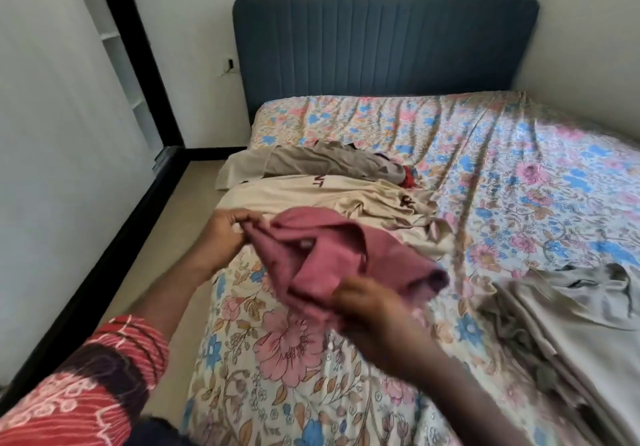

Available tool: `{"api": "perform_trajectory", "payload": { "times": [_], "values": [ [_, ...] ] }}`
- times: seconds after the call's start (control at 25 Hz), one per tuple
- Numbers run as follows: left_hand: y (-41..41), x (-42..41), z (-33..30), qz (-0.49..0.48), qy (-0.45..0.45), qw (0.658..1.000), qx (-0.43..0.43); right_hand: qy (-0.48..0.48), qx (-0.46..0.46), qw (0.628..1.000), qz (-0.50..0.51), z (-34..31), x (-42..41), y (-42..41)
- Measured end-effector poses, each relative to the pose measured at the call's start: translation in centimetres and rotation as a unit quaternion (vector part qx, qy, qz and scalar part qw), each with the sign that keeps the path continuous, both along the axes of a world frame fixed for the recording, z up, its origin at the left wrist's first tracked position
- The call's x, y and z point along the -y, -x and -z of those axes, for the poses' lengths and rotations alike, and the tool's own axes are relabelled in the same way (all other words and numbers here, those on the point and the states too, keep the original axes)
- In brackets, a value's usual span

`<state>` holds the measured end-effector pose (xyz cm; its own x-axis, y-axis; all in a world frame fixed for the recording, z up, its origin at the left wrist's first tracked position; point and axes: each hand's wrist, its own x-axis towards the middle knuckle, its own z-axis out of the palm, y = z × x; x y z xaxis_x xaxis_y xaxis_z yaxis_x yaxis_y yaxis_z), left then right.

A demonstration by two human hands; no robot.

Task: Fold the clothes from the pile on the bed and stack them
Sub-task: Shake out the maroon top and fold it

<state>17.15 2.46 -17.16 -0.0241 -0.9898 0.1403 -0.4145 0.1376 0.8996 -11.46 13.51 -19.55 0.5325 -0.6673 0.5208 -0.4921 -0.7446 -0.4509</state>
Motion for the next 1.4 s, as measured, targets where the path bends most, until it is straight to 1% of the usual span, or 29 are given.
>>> {"api": "perform_trajectory", "payload": {
  "times": [0.08, 0.16, 0.24, 0.32, 0.36, 0.4, 0.44, 0.48, 0.52, 0.56, 0.6, 0.64, 0.68, 0.72, 0.8, 0.84, 0.88, 0.96, 1.04, 1.08, 1.12, 1.16, 1.2, 1.32, 1.4],
  "values": [
    [-2.8, -4.4, 5.3, -0.016, -0.065, 0.996, 0.060, -0.055, -0.096, 0.993, -0.047, 6.5, -4.3, -3.4],
    [-5.4, -7.8, 9.8, -0.043, -0.090, 0.994, 0.048, -0.032, -0.194, 0.979, -0.054, 11.5, -7.4, -5.7],
    [-7.0, -10.2, 12.1, -0.096, -0.110, 0.989, -0.002, -0.038, -0.215, 0.975, -0.043, 13.0, -9.2, -7.5],
    [-7.1, -11.7, 12.8, -0.156, -0.130, 0.979, -0.026, -0.086, -0.236, 0.967, -0.046, 11.6, -9.9, -8.2],
    [-7.0, -12.2, 13.6, -0.187, -0.144, 0.971, -0.042, -0.127, -0.232, 0.963, -0.060, 10.2, -9.9, -8.1],
    [-6.8, -12.8, 14.1, -0.228, -0.169, 0.958, -0.054, -0.171, -0.191, 0.964, -0.072, 8.8, -9.3, -7.6],
    [-6.7, -13.3, 15.2, -0.273, -0.188, 0.941, -0.074, -0.246, -0.139, 0.956, -0.084, 7.4, -8.4, -7.0],
    [-6.4, -13.9, 15.5, -0.311, -0.214, 0.921, -0.093, -0.287, -0.097, 0.951, -0.068, 6.2, -7.1, -6.2],
    [-6.1, -14.4, 16.1, -0.342, -0.241, 0.901, -0.116, -0.285, -0.059, 0.956, -0.017, 5.4, -5.6, -5.3],
    [-5.2, -15.2, 16.0, -0.358, -0.274, 0.883, -0.128, -0.257, -0.028, 0.964, 0.064, 5.1, -3.7, -4.4],
    [-4.3, -15.9, 15.9, -0.367, -0.294, 0.874, -0.121, -0.218, -0.006, 0.963, 0.156, 5.2, -1.8, -3.6],
    [-3.2, -16.6, 15.5, -0.367, -0.305, 0.874, -0.092, -0.195, 0.000, 0.951, 0.239, 5.5, 0.0, -3.0],
    [-2.0, -17.2, 15.1, -0.364, -0.311, 0.875, -0.064, -0.194, -0.011, 0.937, 0.290, 6.0, 1.7, -2.8],
    [-0.8, -17.5, 14.8, -0.360, -0.315, 0.877, -0.046, -0.219, -0.044, 0.922, 0.316, 6.7, 3.2, -2.8],
    [1.8, -17.6, 14.3, -0.373, -0.305, 0.876, -0.026, -0.305, -0.102, 0.889, 0.327, 7.8, 5.6, -3.4],
    [3.1, -17.6, 14.2, -0.390, -0.295, 0.872, -0.016, -0.333, -0.109, 0.879, 0.325, 8.2, 6.5, -3.8],
    [4.4, -17.6, 14.0, -0.406, -0.274, 0.872, -0.011, -0.350, -0.109, 0.872, 0.324, 8.4, 7.3, -4.1],
    [6.1, -17.6, 13.5, -0.421, -0.218, 0.880, -0.012, -0.357, -0.117, 0.872, 0.315, 8.1, 8.6, -4.1],
    [5.8, -17.3, 13.7, -0.424, -0.168, 0.889, -0.039, -0.357, -0.139, 0.880, 0.281, 6.9, 9.1, -3.9],
    [5.3, -17.2, 14.1, -0.417, -0.144, 0.895, -0.059, -0.363, -0.121, 0.888, 0.255, 6.4, 8.9, -3.7],
    [4.6, -17.1, 14.3, -0.407, -0.119, 0.903, -0.073, -0.389, -0.078, 0.889, 0.227, 6.3, 8.5, -3.3],
    [3.8, -16.9, 14.4, -0.392, -0.094, 0.912, -0.079, -0.422, -0.008, 0.884, 0.202, 6.3, 8.0, -3.0],
    [2.9, -16.7, 14.2, -0.374, -0.071, 0.921, -0.079, -0.434, 0.047, 0.878, 0.196, 6.3, 7.3, -2.9],
    [1.4, -14.2, 12.4, -0.294, 0.002, 0.954, -0.062, -0.391, 0.195, 0.878, 0.198, 6.7, 5.4, -0.7],
    [2.9, -11.3, 10.2, -0.200, 0.026, 0.978, -0.058, -0.363, 0.304, 0.857, 0.204, 5.1, 3.6, 2.2]
  ]
}}
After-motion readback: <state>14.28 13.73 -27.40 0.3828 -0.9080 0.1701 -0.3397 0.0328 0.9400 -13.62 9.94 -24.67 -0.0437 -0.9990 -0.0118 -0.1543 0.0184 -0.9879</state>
